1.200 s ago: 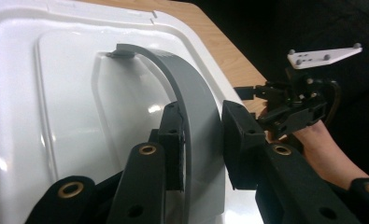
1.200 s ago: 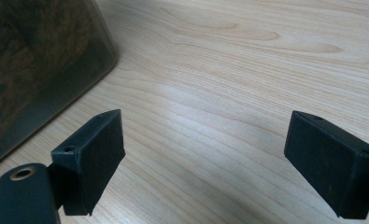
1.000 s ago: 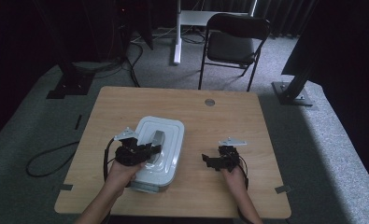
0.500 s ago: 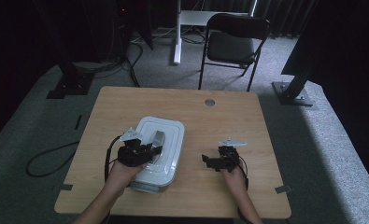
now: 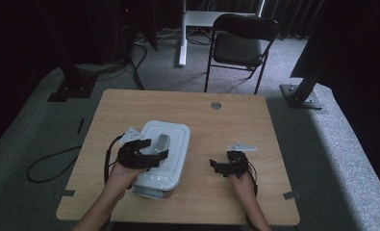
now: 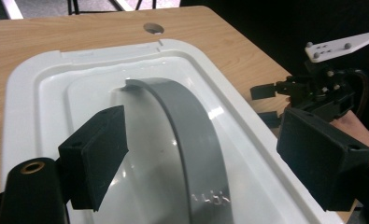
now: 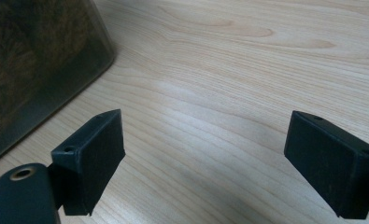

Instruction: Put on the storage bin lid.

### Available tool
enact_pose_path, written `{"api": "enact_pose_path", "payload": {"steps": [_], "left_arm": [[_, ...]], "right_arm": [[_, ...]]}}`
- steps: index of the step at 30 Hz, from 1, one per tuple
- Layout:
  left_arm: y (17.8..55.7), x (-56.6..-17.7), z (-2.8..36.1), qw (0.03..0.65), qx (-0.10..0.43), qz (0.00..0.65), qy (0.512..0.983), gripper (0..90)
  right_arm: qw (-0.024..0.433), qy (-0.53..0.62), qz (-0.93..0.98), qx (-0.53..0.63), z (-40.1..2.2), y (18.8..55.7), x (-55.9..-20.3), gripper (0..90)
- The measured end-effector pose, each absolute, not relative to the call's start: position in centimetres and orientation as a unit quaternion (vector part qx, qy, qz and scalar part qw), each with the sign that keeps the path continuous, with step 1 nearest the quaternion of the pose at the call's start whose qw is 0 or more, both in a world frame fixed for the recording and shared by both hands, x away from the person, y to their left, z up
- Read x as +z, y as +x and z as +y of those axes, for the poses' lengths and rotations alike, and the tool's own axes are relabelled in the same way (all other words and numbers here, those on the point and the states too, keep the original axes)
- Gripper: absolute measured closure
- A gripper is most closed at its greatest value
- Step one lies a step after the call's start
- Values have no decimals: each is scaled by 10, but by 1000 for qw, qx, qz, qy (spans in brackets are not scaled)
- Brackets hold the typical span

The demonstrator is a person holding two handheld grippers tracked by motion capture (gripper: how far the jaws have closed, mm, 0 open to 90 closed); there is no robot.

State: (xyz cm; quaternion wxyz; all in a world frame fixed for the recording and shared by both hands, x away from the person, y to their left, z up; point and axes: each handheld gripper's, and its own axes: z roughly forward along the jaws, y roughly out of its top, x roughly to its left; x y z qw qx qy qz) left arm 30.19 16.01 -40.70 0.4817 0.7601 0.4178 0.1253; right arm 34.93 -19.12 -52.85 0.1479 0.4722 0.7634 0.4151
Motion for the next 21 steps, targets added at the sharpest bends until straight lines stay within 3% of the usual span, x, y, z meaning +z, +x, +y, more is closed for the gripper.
{"api": "enact_pose_path", "payload": {"steps": [3,8,10,21], "left_arm": [[303,-408,161,478,132,410,766,98],[302,-412,161,472,145,390,777,94],[302,-413,161,467,143,388,782,5],[297,-418,176,455,192,398,773,5]], "right_arm": [[148,475,761,415,-193,349,-529,115],[148,475,758,421,-196,349,-530,115],[146,473,760,422,-197,349,-530,115],[165,451,768,423,-194,347,-539,114]]}}
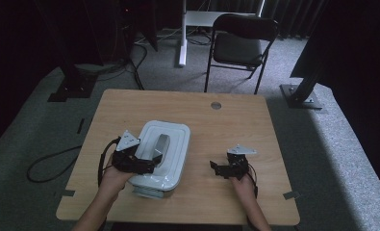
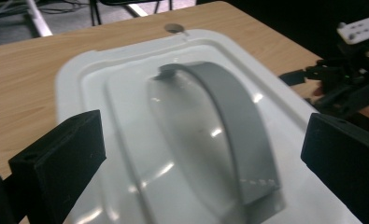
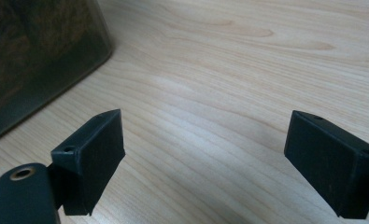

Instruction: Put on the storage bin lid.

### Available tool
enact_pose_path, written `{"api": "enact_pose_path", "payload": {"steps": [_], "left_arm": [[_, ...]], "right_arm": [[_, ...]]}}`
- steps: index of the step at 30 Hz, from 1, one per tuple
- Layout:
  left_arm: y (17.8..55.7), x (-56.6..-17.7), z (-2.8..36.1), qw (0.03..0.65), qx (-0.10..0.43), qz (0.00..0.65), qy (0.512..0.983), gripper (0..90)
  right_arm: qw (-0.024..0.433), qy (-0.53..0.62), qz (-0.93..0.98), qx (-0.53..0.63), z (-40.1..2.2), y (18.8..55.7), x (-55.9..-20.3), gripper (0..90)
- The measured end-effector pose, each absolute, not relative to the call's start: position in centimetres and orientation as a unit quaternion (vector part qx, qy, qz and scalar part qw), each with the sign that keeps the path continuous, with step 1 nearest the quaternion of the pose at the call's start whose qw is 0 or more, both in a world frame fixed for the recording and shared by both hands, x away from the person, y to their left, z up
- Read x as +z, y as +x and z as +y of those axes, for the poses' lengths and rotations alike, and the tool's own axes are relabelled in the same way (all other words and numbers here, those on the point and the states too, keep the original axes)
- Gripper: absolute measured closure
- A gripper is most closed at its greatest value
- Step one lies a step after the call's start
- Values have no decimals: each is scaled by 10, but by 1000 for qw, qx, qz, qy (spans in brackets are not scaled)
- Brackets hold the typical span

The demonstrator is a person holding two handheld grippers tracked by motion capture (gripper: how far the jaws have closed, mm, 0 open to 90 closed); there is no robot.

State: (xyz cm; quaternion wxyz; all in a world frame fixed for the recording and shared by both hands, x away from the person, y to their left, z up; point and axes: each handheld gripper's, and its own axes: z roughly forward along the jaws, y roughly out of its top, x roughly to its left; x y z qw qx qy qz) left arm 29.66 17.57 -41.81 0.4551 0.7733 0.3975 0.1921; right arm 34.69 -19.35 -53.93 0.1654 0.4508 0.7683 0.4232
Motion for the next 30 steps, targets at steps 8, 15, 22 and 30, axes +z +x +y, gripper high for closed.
{"api": "enact_pose_path", "payload": {"steps": [8,15,22,30], "left_arm": [[293,-416,187,449,212,407,766,5],[287,-419,207,448,229,422,754,5],[284,-423,242,449,245,454,729,6],[288,-440,267,447,257,477,712,5]], "right_arm": [[177,445,772,418,-192,344,-537,114],[178,450,764,427,-199,341,-534,115],[176,449,767,424,-199,341,-534,115],[173,447,769,422,-199,341,-534,115]]}}
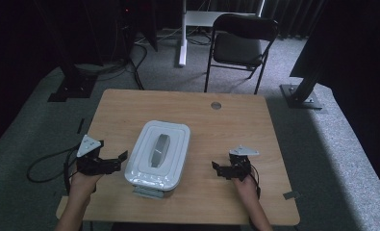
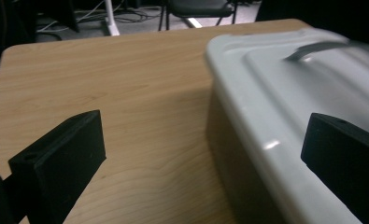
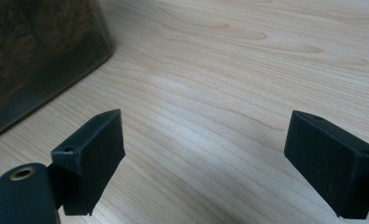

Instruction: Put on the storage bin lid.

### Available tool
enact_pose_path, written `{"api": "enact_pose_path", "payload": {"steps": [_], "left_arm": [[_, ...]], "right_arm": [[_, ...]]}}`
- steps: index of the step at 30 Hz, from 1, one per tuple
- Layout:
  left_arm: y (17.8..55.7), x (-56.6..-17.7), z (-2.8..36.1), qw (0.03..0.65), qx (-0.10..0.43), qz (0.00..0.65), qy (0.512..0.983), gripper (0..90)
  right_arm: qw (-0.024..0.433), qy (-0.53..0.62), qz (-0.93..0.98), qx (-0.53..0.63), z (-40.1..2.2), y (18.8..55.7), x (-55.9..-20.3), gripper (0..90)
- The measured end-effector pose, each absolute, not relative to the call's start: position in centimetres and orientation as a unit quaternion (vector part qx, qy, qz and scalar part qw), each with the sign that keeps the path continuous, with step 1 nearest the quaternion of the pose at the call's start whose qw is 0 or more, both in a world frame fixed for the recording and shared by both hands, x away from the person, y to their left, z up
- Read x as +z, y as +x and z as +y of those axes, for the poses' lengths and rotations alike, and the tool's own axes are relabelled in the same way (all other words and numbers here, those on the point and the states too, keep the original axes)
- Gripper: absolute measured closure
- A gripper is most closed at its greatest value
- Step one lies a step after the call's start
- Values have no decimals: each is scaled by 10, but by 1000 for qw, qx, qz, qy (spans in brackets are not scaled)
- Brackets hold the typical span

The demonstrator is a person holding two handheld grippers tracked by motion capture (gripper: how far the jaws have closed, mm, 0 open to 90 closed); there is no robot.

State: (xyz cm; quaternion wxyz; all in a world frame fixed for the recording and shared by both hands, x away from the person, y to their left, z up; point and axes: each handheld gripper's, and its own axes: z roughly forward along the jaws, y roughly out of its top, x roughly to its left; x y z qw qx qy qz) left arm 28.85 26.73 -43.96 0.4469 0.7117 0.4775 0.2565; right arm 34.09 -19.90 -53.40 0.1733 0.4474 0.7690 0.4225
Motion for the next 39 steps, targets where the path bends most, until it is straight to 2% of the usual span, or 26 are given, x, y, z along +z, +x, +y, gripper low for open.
{"api": "enact_pose_path", "payload": {"steps": [8,15,21,39], "left_arm": [[300,-482,282,435,231,498,714,5],[306,-512,270,418,214,489,735,6],[306,-516,258,412,203,466,756,6],[308,-517,227,416,187,442,772,9]], "right_arm": [[174,446,768,424,-199,340,-533,115],[173,448,767,425,-202,340,-532,115],[174,448,767,425,-204,339,-532,114],[173,450,768,422,-207,338,-533,115]]}}
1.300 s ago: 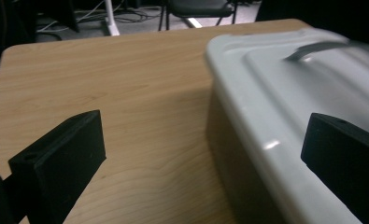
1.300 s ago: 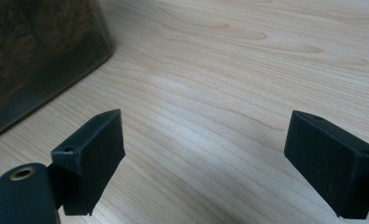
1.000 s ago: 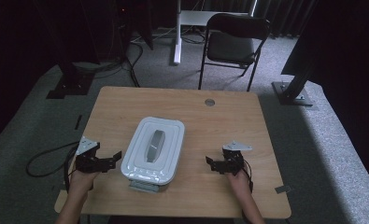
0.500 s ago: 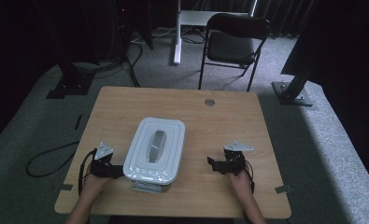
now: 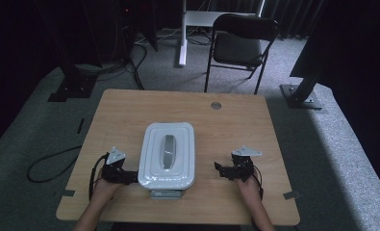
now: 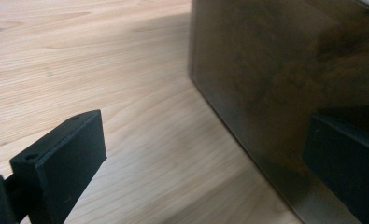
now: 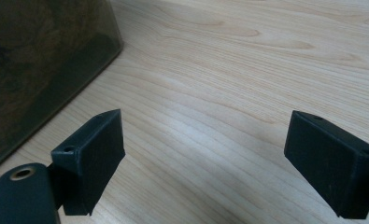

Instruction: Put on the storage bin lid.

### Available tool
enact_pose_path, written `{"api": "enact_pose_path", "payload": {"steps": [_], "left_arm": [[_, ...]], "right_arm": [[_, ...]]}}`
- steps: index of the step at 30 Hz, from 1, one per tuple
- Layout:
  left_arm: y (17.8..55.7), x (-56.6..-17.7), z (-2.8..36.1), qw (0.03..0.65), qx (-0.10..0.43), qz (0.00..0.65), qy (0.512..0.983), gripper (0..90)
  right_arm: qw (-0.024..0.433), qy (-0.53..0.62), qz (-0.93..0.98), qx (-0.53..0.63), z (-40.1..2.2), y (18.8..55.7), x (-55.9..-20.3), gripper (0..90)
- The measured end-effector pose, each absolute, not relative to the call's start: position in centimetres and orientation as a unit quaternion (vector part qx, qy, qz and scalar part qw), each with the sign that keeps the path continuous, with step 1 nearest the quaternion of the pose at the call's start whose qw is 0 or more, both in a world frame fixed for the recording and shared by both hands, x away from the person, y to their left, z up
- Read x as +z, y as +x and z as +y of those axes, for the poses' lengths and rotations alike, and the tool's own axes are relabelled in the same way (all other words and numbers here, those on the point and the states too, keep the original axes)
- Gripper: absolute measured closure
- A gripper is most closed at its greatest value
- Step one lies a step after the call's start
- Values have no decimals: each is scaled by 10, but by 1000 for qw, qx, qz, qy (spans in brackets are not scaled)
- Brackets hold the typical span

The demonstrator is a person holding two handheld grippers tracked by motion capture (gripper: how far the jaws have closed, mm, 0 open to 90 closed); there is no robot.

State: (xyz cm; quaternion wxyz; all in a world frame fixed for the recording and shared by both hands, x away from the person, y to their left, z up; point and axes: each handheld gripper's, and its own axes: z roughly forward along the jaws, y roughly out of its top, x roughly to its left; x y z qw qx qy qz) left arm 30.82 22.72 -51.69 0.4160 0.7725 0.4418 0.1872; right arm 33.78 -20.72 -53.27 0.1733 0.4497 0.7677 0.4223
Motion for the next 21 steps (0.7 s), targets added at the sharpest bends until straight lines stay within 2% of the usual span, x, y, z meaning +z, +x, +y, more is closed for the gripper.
{"api": "enact_pose_path", "payload": {"steps": [21], "left_arm": [[304,-532,242,416,214,459,755,9]], "right_arm": [[194,465,756,419,-221,331,-540,115]]}}
